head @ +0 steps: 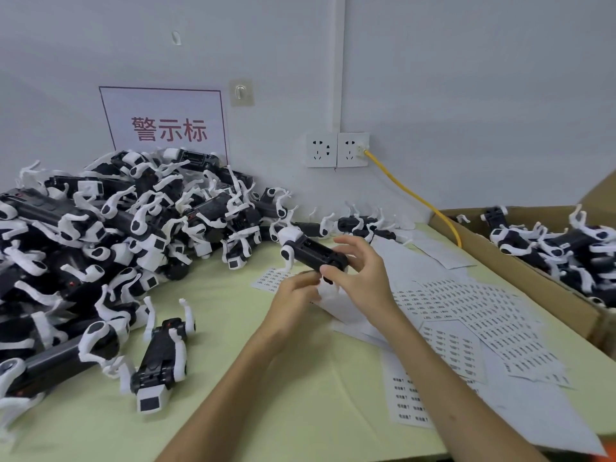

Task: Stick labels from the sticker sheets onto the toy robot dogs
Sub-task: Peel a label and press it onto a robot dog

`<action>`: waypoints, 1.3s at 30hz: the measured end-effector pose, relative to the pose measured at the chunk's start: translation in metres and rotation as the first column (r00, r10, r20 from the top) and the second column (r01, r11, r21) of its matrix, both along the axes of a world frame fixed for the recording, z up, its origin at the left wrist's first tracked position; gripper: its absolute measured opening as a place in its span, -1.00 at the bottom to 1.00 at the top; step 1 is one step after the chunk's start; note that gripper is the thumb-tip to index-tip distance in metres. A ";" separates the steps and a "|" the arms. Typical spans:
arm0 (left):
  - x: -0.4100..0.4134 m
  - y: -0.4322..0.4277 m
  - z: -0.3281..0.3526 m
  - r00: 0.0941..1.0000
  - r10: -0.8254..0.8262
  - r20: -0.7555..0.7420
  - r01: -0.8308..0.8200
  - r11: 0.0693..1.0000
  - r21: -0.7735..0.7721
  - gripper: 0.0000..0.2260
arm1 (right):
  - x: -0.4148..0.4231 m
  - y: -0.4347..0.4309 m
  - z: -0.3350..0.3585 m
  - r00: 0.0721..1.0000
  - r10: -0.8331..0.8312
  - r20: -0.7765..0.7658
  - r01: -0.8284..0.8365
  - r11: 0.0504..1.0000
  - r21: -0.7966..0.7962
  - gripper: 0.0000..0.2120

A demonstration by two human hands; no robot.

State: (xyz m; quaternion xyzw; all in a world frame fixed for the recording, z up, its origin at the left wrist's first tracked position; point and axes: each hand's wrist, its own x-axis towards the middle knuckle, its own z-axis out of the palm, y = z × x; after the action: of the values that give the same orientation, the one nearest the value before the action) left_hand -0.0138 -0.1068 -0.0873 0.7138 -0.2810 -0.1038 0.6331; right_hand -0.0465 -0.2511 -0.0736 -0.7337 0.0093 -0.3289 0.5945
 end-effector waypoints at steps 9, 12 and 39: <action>0.002 0.005 0.005 0.964 -0.058 -0.259 -0.051 0.917 -0.397 -0.69 | -0.003 0.002 0.003 0.951 0.309 -0.016 -0.298 0.929 0.220 -0.63; 0.000 0.005 0.005 0.973 -0.052 -0.227 -0.034 0.932 -0.361 -0.76 | -0.003 0.000 0.003 0.950 0.308 -0.045 -0.292 0.932 0.216 -0.73; -0.001 0.007 0.005 0.991 -0.020 -0.132 -0.017 0.962 -0.271 -0.82 | -0.005 -0.009 0.009 0.870 0.489 -0.067 -0.394 0.770 0.502 -0.87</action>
State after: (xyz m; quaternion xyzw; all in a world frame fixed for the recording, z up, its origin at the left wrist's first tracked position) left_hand -0.0144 -0.1000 -0.0827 0.6114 -0.2501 -0.1123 0.7423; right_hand -0.0514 -0.2599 -0.0649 -0.5756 -0.0264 -0.0937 0.8119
